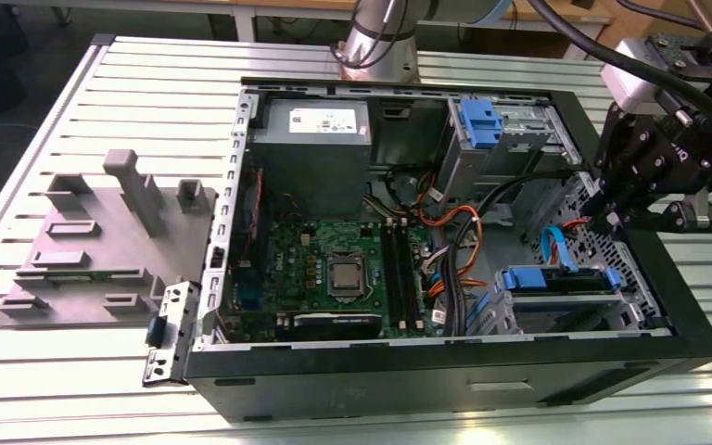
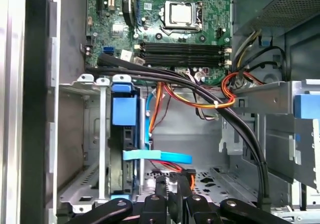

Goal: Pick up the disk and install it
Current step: 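Insert the second disk wire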

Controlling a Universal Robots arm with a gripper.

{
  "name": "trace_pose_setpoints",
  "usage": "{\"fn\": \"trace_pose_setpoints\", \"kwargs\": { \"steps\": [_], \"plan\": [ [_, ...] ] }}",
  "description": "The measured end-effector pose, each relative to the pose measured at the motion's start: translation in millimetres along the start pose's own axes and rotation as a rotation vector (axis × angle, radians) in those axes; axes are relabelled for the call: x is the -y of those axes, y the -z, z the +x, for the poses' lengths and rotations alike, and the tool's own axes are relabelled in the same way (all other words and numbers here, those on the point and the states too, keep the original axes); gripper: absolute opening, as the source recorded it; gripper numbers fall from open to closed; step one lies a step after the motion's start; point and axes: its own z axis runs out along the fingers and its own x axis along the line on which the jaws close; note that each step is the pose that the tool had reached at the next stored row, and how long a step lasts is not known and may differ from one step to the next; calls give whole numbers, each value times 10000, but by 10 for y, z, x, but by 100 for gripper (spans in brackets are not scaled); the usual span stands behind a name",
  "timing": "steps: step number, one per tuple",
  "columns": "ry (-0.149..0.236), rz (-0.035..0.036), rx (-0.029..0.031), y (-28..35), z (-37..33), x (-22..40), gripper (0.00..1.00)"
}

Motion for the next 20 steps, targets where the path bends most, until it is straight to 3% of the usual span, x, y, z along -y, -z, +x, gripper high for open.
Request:
{"fn": "trace_pose_setpoints", "kwargs": {
  "steps": [7, 16, 20],
  "plan": [
    [-3, -54, -2, -23, -43, 105, 24],
    [-4, -60, -2, -30, -52, 115, 25],
    [-4, -60, -3, -30, -52, 115, 36]
  ]
}}
